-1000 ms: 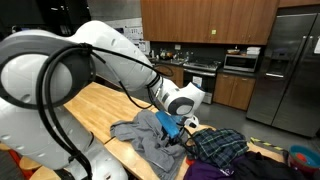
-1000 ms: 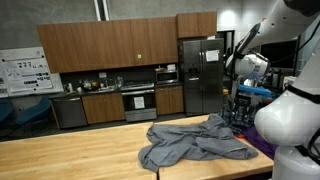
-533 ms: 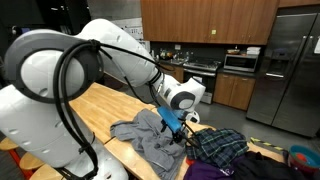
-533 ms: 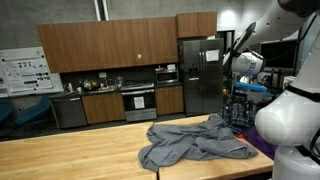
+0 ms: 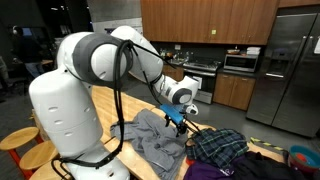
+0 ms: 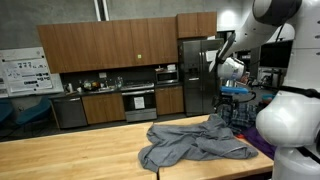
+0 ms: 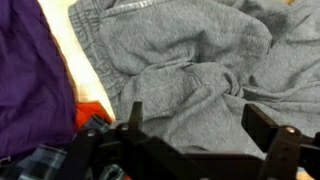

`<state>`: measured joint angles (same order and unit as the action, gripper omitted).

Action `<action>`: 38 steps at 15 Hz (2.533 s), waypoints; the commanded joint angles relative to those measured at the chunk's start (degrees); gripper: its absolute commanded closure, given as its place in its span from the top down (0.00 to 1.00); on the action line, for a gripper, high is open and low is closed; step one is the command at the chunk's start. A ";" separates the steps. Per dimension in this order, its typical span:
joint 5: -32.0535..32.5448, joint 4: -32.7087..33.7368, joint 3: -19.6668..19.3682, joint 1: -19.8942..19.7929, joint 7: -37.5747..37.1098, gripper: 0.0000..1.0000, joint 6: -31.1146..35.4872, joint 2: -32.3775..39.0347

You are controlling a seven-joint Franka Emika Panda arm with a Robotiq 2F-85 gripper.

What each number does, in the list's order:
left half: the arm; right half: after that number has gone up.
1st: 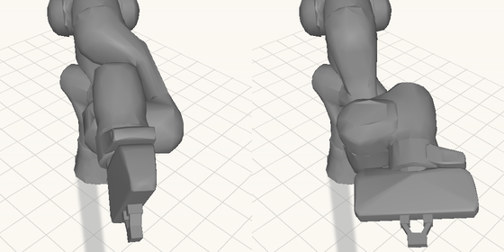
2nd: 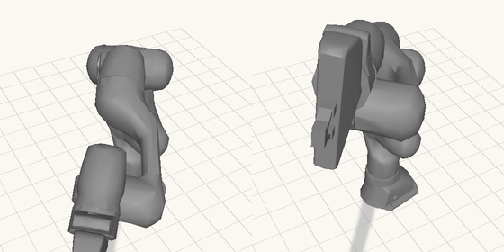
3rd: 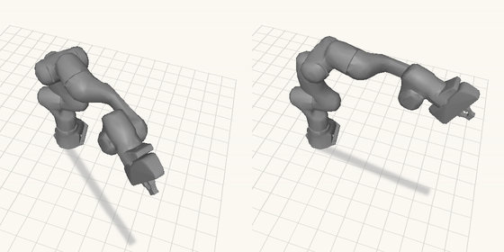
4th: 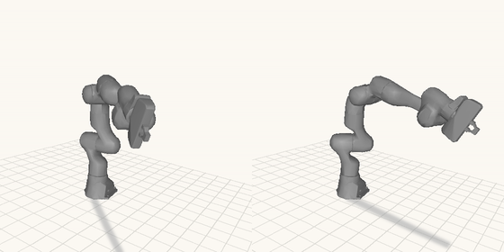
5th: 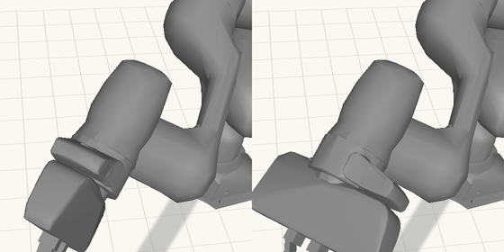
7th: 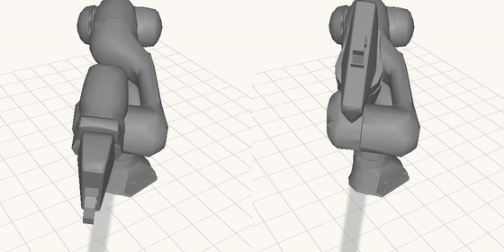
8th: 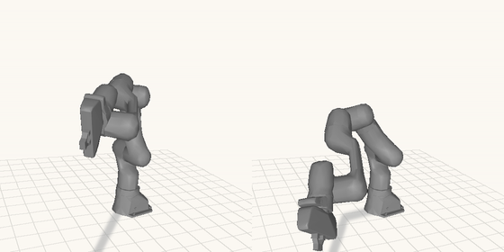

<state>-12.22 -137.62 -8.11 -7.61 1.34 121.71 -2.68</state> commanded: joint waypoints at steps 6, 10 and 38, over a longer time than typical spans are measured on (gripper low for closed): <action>3.46 11.71 5.45 4.90 -0.44 1.00 4.18 10.88; 10.52 17.22 8.01 8.38 -2.77 1.00 2.68 12.54; 21.86 26.47 12.04 13.72 -2.92 1.00 -6.05 15.50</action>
<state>9.63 -111.26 3.84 6.18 -1.55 115.79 12.79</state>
